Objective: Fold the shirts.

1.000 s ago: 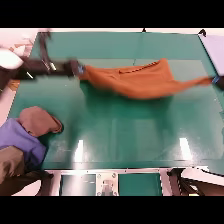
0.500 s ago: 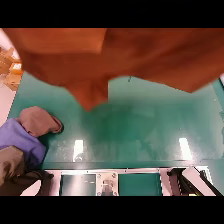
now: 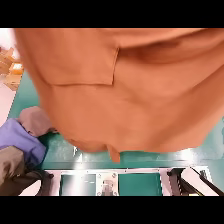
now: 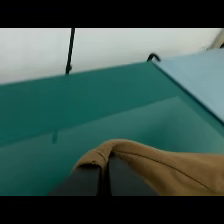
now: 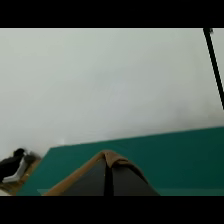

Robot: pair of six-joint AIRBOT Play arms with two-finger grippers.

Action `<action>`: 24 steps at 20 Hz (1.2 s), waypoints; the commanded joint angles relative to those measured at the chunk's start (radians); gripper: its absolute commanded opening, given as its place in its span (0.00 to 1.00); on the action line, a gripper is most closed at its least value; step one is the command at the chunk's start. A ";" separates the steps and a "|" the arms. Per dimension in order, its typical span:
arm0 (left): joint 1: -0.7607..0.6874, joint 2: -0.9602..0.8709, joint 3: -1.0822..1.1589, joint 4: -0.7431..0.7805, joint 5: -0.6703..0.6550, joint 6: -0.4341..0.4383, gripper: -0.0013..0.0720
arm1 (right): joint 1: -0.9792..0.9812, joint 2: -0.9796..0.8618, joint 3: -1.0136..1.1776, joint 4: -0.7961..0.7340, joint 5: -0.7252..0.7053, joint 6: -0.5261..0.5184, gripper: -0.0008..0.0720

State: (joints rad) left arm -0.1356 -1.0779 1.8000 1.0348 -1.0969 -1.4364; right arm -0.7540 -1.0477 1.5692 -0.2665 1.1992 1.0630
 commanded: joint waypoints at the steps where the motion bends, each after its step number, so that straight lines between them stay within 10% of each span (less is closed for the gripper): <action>1: 0.000 -0.192 -0.142 0.020 0.056 -0.002 0.05 | 0.177 -0.128 -0.152 -0.249 -0.146 0.002 0.03; 13: 0.140 -0.799 0.011 -0.341 0.259 0.139 0.04 | 0.262 -0.829 0.021 -0.187 -0.237 0.083 0.03; 24: 0.172 -0.801 -0.050 -0.127 -0.175 0.090 0.05 | 0.220 -0.835 0.008 -0.565 0.051 0.195 0.02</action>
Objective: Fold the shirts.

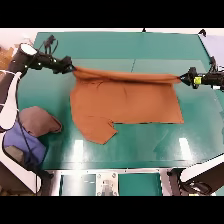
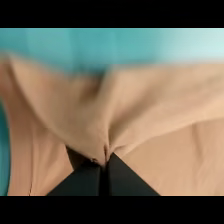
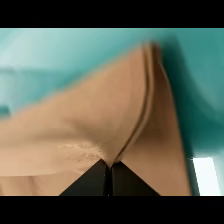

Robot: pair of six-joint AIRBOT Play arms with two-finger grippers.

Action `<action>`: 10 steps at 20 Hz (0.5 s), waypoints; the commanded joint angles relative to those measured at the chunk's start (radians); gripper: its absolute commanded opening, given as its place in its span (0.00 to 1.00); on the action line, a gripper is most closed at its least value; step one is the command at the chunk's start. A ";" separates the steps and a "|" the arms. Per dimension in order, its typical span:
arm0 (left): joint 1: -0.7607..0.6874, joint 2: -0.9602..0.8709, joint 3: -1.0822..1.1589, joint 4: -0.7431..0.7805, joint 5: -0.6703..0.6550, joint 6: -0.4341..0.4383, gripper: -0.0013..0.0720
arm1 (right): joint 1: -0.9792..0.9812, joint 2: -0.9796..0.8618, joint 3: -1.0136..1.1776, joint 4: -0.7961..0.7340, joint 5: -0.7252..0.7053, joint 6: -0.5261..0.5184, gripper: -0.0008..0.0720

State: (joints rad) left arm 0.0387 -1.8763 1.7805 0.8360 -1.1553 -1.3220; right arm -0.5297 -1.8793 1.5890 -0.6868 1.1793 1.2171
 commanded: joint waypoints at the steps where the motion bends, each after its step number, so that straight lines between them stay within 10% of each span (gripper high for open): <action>1: -0.002 -0.002 -0.054 0.074 -0.132 -0.024 0.04 | -0.004 -0.003 -0.023 -0.156 0.071 0.040 0.02; 8: -0.018 -0.003 -0.127 0.064 -0.145 -0.031 0.05 | 0.002 -0.006 -0.058 -0.192 0.067 0.066 0.05; 9: -0.022 -0.003 -0.127 0.053 -0.148 -0.032 0.05 | 0.002 -0.006 -0.057 -0.192 0.069 0.079 0.23; 10: -0.021 -0.003 -0.124 0.035 -0.173 -0.036 0.36 | 0.002 -0.005 -0.051 -0.192 0.082 0.097 0.34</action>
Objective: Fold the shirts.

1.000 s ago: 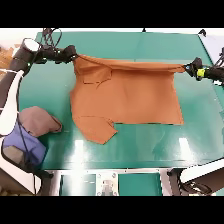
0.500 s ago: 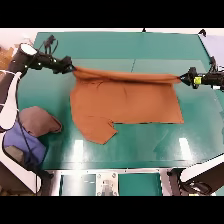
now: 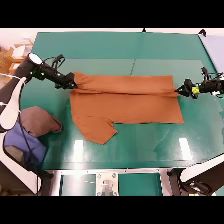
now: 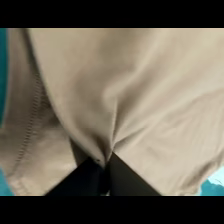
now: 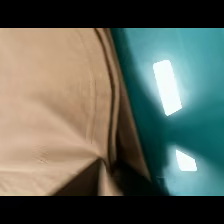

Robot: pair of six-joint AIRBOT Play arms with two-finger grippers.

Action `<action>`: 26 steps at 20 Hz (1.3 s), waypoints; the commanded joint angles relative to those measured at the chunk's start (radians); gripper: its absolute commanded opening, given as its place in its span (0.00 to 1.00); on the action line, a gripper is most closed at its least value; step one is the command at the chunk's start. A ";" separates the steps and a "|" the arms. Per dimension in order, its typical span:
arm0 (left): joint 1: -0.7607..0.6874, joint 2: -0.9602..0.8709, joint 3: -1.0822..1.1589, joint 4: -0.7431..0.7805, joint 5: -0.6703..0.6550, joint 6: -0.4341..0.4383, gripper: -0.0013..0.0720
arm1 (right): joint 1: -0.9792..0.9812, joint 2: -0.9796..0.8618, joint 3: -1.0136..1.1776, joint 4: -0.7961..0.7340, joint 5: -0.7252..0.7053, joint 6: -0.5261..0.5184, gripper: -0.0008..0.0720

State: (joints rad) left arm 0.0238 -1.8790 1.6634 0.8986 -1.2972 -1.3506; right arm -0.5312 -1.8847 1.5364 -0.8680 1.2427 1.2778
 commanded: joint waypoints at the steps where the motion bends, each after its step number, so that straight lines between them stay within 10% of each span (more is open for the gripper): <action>1: -0.001 0.000 0.001 -0.047 -0.065 -0.033 0.76 | 0.000 0.002 0.017 -0.012 0.050 0.056 0.34; 9: 0.042 0.241 -0.259 0.041 -0.318 -0.087 0.81 | -0.097 0.342 -0.271 -0.096 0.145 0.110 0.34; 16: 0.040 0.735 -1.042 0.016 0.118 -0.088 0.81 | -0.335 0.775 -0.942 -0.102 -0.087 0.136 0.41; 24: -0.241 0.595 -1.204 -0.419 0.576 0.084 0.80 | -0.304 0.767 -1.138 0.136 -0.300 0.021 0.41; 26: -0.236 0.563 -1.184 -0.493 0.593 0.163 0.38 | -0.281 0.740 -1.138 0.171 -0.319 0.019 0.46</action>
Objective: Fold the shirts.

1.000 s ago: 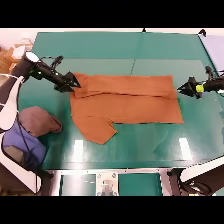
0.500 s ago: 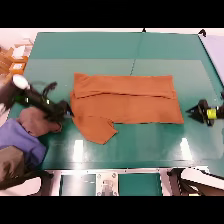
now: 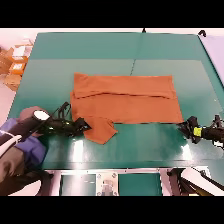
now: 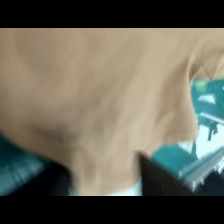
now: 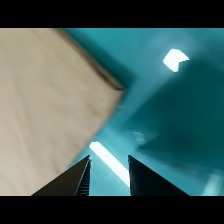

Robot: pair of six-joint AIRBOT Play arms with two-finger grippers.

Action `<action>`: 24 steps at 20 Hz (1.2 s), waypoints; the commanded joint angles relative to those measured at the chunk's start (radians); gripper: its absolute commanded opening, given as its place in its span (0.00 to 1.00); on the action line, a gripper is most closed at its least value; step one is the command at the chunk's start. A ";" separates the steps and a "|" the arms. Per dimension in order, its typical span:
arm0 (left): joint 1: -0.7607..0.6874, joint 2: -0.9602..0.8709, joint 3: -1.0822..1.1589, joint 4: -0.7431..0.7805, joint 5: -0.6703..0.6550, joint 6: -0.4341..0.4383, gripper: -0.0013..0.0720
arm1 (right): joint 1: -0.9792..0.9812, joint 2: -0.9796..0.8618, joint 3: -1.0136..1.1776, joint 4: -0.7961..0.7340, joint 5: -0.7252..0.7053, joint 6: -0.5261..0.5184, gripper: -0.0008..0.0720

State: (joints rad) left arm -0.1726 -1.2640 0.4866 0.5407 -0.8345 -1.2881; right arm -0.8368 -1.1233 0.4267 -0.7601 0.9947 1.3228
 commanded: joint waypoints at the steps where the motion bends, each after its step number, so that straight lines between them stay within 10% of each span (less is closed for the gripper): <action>1: -0.033 -0.050 0.012 -0.135 0.138 0.113 0.15 | 0.037 -0.037 -0.029 0.083 -0.087 -0.026 0.59; 6: -0.006 -0.050 0.085 -0.094 0.064 0.119 0.04 | 0.166 -0.137 -0.020 0.185 -0.219 -0.026 0.59; 9: -0.006 -0.048 0.089 -0.076 0.046 0.118 0.04 | 0.191 -0.162 0.029 0.186 -0.232 -0.073 0.14; 11: -0.006 -0.021 0.099 -0.027 0.018 0.107 0.04 | 0.190 -0.156 0.088 0.119 -0.149 -0.077 0.03; 18: -0.006 0.293 0.112 0.416 -0.249 -0.252 0.04 | 0.161 0.005 0.130 -0.333 0.001 0.145 0.03; 24: -0.006 0.324 0.242 0.428 -0.276 -0.293 0.04 | 0.181 0.071 0.262 -0.244 0.120 0.140 0.03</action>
State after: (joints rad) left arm -0.1799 -0.9562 0.6575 0.9379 -1.1007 -1.5490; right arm -0.6689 -1.0786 0.6159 -1.0309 1.0454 1.4498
